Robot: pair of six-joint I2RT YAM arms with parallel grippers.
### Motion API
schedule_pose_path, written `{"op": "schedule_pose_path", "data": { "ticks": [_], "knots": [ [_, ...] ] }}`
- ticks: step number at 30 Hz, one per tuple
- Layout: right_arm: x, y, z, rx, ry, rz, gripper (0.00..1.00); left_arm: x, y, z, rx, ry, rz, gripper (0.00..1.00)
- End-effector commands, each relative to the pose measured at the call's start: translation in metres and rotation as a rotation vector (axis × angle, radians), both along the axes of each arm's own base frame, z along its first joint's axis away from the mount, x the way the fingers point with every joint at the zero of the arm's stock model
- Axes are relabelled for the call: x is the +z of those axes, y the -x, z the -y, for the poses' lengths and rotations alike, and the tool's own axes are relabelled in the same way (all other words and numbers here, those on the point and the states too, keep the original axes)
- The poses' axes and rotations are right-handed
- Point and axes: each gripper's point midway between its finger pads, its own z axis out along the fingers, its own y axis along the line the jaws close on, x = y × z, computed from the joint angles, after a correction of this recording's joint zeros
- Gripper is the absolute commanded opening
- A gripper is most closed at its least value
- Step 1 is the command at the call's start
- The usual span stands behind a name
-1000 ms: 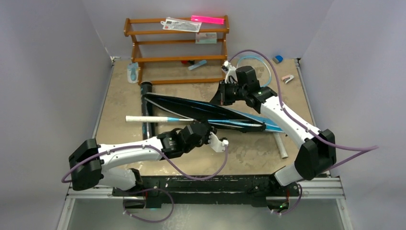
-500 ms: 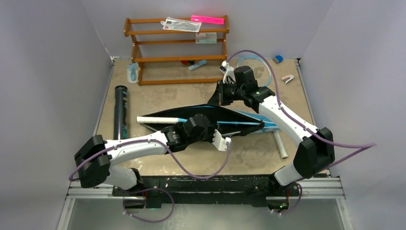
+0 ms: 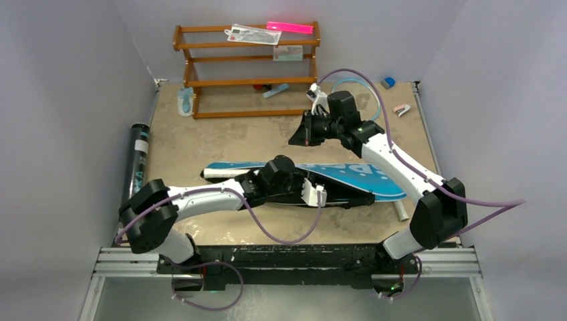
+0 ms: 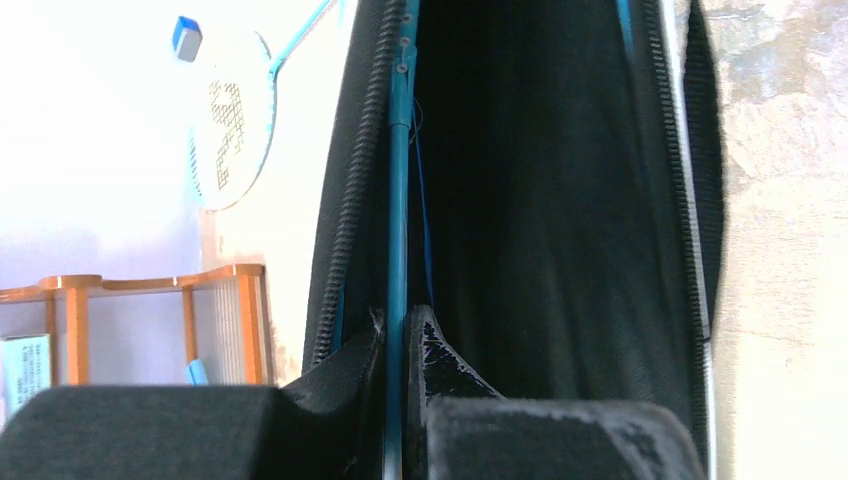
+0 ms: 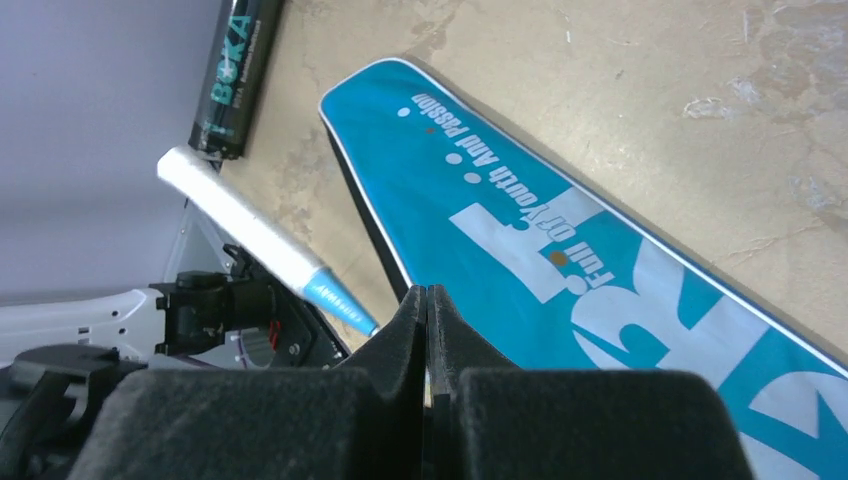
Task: Pack up the badminton gear
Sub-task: Place the racket in the racket bag.
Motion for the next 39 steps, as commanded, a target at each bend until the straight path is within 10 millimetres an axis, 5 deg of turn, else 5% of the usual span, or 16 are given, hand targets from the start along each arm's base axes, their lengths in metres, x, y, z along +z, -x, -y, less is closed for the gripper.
{"op": "schedule_pose_path", "data": {
  "ticks": [1, 8, 13, 19, 28, 32, 39],
  "knots": [
    [0.032, 0.004, -0.005, 0.03, -0.067, 0.06, 0.0, 0.027, -0.004, 0.023, -0.145, 0.162, -0.01, 0.0],
    [0.024, 0.002, 0.0, 0.055, -0.045, 0.057, 0.0, 0.011, -0.007, 0.019, -0.045, 0.152, -0.089, 0.0],
    [0.006, 0.006, 0.011, 0.176, 0.11, 0.152, 0.28, 0.004, 0.005, 0.005, -0.057, 0.182, -0.058, 0.0],
    [-0.004, 0.027, 0.017, 0.218, 0.211, 0.212, 0.48, 0.009, 0.012, -0.005, -0.064, 0.251, -0.01, 0.0],
    [-0.01, 0.062, 0.056, 0.107, 0.24, 0.327, 0.51, 0.009, 0.014, -0.015, -0.078, 0.304, 0.042, 0.0],
    [-0.022, 0.087, 0.056, 0.186, 0.18, 0.385, 0.67, 0.011, 0.013, -0.019, -0.091, 0.322, 0.045, 0.0],
    [-0.032, 0.101, 0.049, 0.283, 0.253, 0.637, 0.64, 0.024, 0.009, -0.025, -0.115, 0.353, 0.047, 0.0]
  ]
}}
